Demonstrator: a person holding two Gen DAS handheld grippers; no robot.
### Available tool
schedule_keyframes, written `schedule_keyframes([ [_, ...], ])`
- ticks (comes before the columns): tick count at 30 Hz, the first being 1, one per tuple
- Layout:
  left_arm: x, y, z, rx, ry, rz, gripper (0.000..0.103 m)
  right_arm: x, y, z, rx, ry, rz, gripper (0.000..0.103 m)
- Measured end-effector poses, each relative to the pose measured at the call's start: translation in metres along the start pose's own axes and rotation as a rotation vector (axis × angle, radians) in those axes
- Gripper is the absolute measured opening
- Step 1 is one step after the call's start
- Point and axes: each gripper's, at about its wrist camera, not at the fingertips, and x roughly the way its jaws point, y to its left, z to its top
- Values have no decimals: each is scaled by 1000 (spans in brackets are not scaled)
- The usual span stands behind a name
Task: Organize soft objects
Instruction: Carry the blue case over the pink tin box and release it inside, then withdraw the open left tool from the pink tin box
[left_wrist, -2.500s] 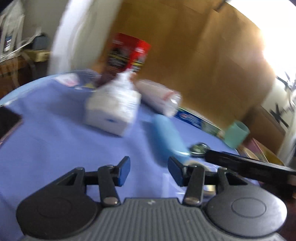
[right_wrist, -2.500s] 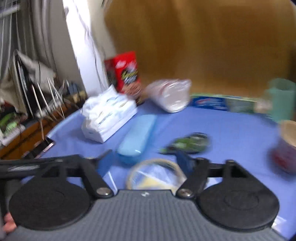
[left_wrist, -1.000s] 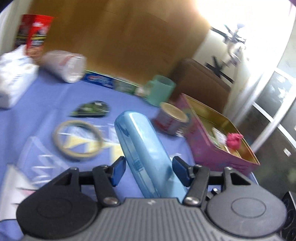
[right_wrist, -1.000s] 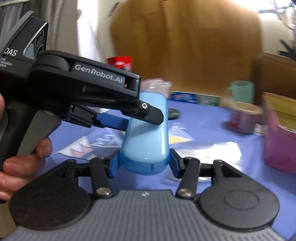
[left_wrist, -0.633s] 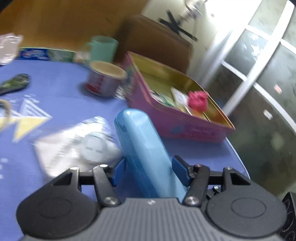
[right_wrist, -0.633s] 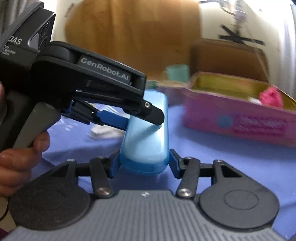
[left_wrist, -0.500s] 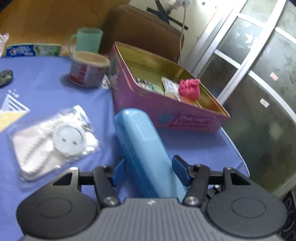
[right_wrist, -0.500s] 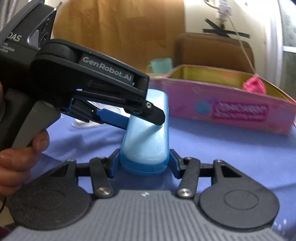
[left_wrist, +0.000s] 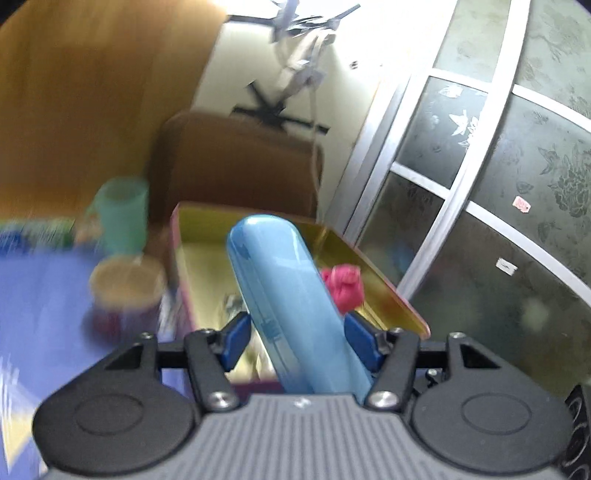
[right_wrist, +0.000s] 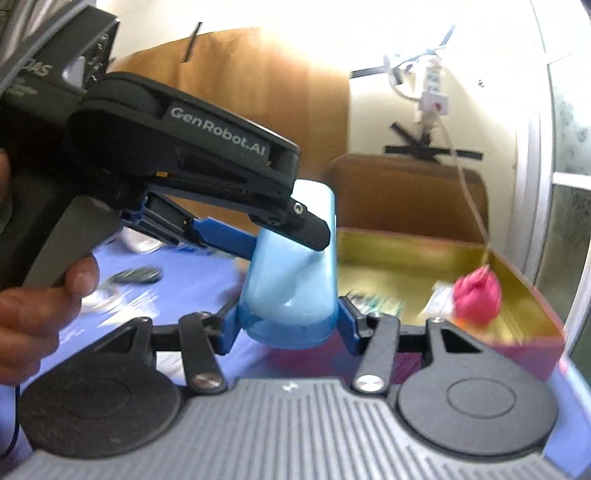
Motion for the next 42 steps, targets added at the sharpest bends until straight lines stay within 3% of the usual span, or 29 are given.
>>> schedule_keyframes([
  [4,50,-7,20,25,21,4,56,36,-42,13,58,37,-35,56],
  [10,104,-12,21,48,70,32,57,58,-81,4,127,99,-74,57],
  [17,125,-15,22,83,76,132,56,74,-103,0,194,112,-186,57],
  [27,101,-11,15,128,83,297,65,40,-105,-5,276,31,-200,57],
  [37,28,-6,-21,194,67,388,77,-8,-66,-7,342,-54,-167,57],
  [42,-9,7,-48,201,80,421,79,-23,-39,-15,393,-45,-130,57],
])
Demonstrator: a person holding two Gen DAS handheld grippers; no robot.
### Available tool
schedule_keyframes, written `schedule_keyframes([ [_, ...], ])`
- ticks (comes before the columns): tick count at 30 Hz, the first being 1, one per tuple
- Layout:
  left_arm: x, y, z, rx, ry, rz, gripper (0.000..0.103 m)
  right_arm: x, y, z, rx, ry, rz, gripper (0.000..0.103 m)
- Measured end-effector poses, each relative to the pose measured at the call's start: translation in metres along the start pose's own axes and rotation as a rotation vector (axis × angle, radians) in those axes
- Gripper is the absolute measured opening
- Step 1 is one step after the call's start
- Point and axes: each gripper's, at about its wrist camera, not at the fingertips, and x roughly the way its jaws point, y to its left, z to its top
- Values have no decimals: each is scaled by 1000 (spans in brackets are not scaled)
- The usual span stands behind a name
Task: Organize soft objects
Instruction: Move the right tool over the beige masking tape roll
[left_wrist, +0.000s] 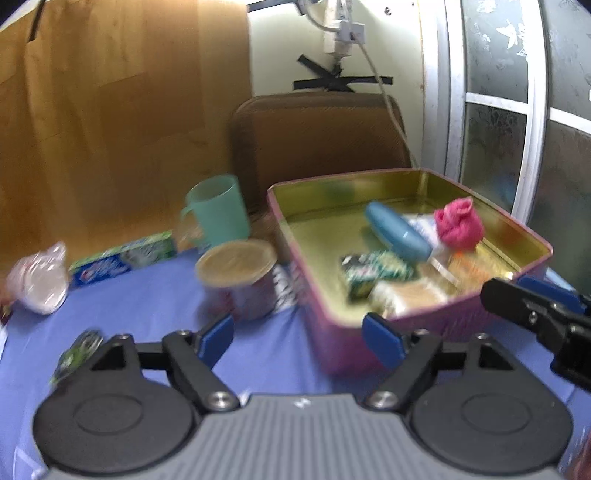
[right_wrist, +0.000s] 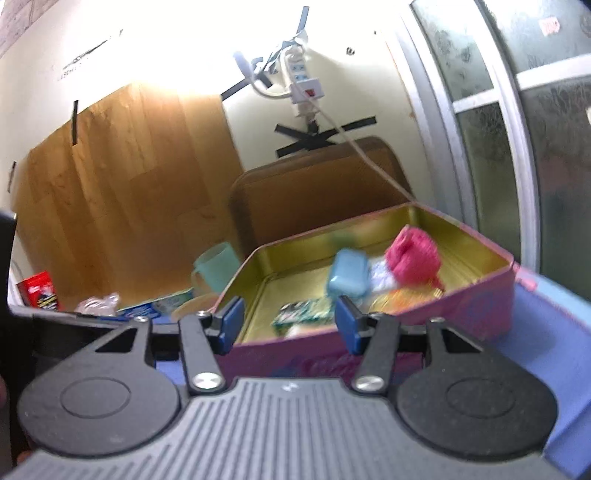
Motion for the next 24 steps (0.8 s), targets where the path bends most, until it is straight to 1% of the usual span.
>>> schedule_keyframes([
  [6,-24,35,-37,-51,37,36,80,-9,31,-20,4,60,39,57],
  [13,-46,71,-74,-79,44,88,80,-18,65,-37,-9,115,81,57],
  [18,-51,94,-97,-98,56,110,80,-20,82,-49,-16,150,107,57],
  [24,-51,117,-114,-121,65,144,80,-15,97,-63,-40,211,131,57],
])
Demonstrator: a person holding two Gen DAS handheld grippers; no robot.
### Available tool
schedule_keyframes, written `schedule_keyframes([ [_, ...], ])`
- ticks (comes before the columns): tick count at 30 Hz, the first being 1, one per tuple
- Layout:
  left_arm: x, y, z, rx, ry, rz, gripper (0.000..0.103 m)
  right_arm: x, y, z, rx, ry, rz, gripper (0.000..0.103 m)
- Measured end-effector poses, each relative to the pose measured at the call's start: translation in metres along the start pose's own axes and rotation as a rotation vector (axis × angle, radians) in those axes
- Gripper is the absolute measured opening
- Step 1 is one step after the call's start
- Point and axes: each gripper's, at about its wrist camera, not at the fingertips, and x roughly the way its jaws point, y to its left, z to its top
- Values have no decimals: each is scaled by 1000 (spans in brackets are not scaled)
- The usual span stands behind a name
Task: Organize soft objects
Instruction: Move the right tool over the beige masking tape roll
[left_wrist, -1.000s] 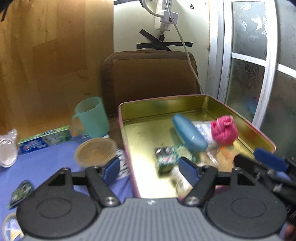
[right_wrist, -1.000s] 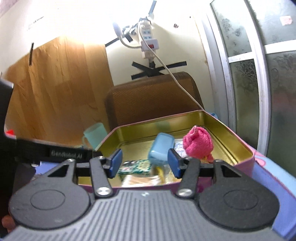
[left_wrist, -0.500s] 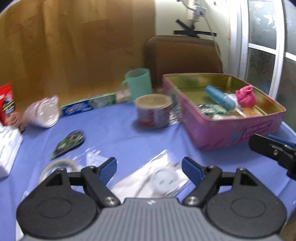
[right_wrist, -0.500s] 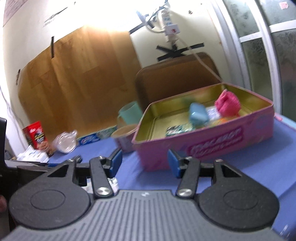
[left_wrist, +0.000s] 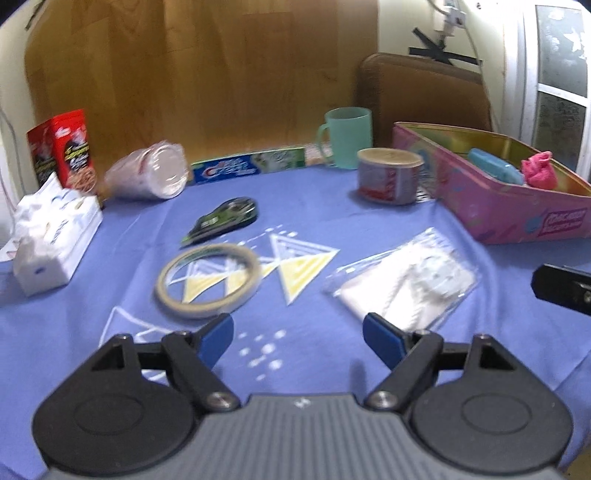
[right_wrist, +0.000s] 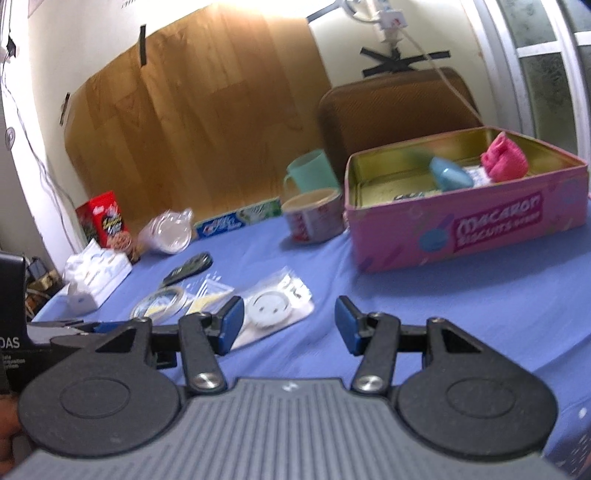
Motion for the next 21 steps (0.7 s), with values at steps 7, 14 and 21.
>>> schedule_keyframes([
  [7,4,30,-10,-29,9,64,80,11,17,-3,-29,40,26,57],
  [14,7,58,-15,-53,6,125,80,23,34,-8,-58,76,64,57],
  [21,10,82,-16,-65,-1,159,84,35,51,-11,-99,103,98,57],
])
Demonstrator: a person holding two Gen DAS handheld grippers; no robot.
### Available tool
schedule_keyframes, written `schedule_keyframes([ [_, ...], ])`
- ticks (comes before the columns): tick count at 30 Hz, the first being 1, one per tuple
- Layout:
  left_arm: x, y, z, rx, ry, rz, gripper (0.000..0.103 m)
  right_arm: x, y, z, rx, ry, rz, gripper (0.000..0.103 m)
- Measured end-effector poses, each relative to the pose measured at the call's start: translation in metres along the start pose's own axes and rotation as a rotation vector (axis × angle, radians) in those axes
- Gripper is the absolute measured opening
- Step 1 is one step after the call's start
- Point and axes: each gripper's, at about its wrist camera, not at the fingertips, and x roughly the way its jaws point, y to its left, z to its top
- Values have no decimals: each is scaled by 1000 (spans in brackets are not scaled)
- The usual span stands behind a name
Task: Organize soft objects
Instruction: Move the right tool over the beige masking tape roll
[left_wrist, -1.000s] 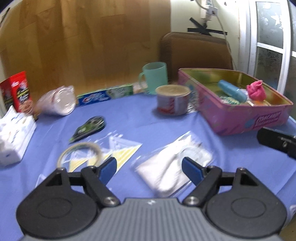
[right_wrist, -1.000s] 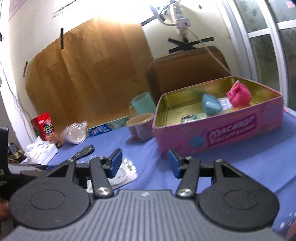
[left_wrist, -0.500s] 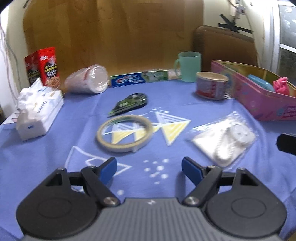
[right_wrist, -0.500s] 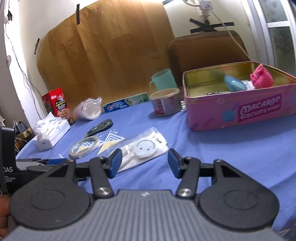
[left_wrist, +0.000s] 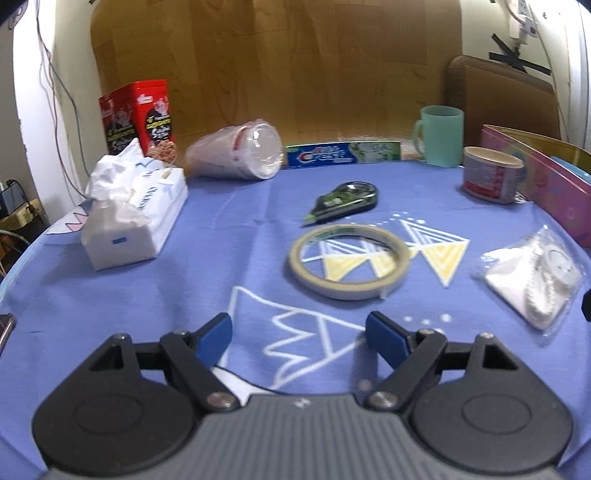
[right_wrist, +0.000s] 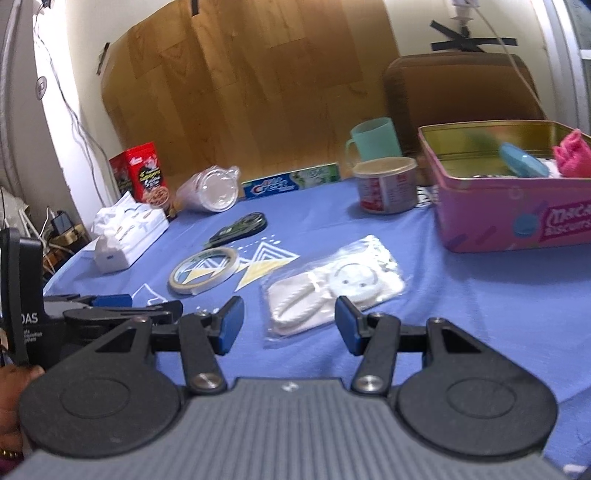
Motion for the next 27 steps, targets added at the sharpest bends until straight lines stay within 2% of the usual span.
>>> schedule_keyframes([
  [8,4,15,1,8,9,-18,90,12,17,0,-40,25,31,57],
  [11,7,26,4,19,17,0,90,18,25,4,-70,34,49,57],
  [13,11,35,6,32,12,54,91,24,30,8,-101,38,59,58],
  [15,15,48,8,-1,24,61,92,31,34,10,-124,46,69,58],
  [18,21,64,10,-85,53,25,96,41,35,11,-96,68,83,58],
  [27,17,57,7,-59,34,84,96,39,52,-7,-120,79,103,58],
])
